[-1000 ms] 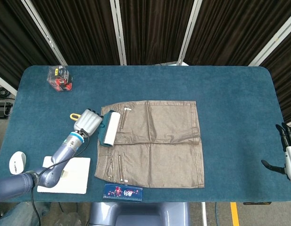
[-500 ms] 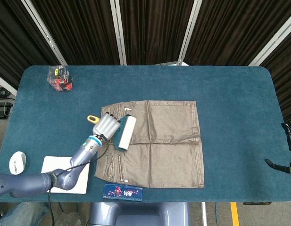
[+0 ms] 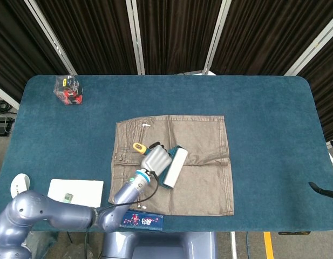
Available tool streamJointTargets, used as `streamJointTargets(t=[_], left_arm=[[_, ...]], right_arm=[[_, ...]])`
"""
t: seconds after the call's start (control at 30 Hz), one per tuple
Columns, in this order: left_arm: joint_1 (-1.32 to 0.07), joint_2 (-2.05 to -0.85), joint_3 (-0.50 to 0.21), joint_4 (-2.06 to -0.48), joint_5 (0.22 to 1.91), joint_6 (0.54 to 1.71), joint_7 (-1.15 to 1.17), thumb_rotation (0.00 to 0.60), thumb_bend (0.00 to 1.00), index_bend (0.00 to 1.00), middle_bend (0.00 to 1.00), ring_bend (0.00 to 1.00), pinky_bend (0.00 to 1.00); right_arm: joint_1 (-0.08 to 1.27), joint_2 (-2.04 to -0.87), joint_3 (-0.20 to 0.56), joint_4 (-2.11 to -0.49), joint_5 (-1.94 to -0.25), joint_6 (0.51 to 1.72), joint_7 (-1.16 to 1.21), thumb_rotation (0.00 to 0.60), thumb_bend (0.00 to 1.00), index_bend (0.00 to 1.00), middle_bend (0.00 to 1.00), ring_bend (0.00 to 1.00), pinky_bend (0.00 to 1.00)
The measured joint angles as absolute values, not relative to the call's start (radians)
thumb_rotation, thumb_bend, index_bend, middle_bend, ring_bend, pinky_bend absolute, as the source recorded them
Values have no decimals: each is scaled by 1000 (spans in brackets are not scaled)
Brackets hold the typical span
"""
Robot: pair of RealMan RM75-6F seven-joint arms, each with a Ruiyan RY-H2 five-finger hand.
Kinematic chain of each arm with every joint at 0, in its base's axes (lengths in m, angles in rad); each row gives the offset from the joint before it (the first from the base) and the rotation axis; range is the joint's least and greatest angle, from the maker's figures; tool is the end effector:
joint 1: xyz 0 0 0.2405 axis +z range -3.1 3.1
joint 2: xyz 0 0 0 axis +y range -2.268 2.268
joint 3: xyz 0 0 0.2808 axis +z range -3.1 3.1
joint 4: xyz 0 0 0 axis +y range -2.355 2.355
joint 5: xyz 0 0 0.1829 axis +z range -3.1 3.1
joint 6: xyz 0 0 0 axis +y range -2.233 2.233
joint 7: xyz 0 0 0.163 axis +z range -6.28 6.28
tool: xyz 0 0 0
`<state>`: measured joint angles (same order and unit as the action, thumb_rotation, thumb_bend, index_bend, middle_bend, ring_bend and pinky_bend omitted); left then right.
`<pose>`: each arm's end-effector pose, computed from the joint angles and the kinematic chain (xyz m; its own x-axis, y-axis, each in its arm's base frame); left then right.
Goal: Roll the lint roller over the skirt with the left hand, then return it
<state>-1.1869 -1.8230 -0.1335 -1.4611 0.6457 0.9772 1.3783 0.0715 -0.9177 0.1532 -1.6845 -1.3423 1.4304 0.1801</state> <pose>-0.0216 0.3613 -0.1035 0.9353 -0.1071 0.3372 0.1941 -0.6415 -0.7421 -0.3297 -0.2113 0.2744 0.3213 0.0749 0.9440 -0.9413 0.1341 0.3098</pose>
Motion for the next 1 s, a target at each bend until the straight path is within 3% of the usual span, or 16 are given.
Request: streamJointTargets(t=[0.43,1.0], left_arm=[[-1212,-1810,-92,-1447,598,1022,1387,600,622,626,578,417,485],[-1058,-1583,41,-1364,636,991,1163,600,625,626,578,417,485]], right_arm=[[68,-918,151,-1686,-1346,1435,175,600,0,0,0,0,0],[72,-924,147,-1707,-1357,1439,134,600,0,0,0,0,0]])
